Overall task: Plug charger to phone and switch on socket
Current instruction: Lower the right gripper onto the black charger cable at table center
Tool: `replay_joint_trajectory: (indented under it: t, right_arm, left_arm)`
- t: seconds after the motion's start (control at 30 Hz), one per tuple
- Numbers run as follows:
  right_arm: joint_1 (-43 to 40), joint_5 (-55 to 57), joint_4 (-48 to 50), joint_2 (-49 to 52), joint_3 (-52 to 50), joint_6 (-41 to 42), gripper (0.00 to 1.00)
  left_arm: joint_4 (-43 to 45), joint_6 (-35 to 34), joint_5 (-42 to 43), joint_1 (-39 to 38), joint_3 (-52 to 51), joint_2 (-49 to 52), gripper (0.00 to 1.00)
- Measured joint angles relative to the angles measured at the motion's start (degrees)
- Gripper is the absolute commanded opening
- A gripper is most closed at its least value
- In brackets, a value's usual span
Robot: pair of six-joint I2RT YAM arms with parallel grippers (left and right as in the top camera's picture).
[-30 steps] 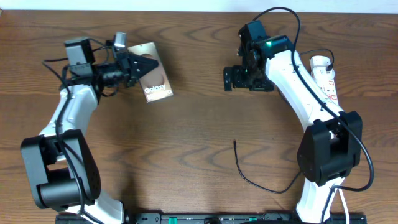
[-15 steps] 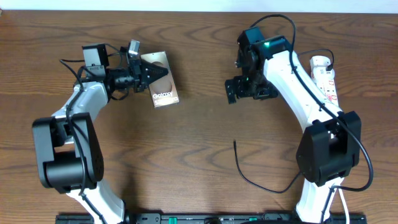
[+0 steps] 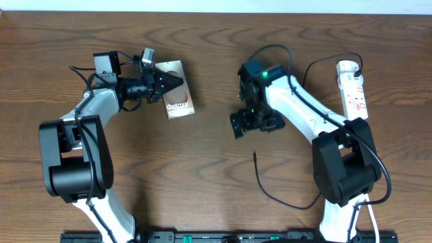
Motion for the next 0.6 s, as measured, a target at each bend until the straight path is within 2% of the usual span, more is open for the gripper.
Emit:
replay_joint_trajectory:
  t: [0.1, 0.27, 0.53, 0.6]
  right_arm:
    - [0.0, 0.0, 1.9, 0.0, -3.3, 2.0, 0.91]
    - [0.1, 1.4, 2.3, -0.7, -6.4, 5.6, 0.94]
    - [2.3, 2.8, 4.9, -8.8, -11.6, 10.6, 0.96]
    - [3.0, 2.9, 6.0, -11.5, -13.5, 11.5, 0.93]
  left_arm:
    - [0.0, 0.2, -0.7, 0.0, 0.0, 0.0, 0.07]
    - [0.0, 0.5, -1.0, 0.0, 0.0, 0.0, 0.07]
    - [0.0, 0.5, -1.3, 0.0, 0.0, 0.0, 0.07]
    - [0.0, 0.5, -1.3, 0.0, 0.0, 0.0, 0.07]
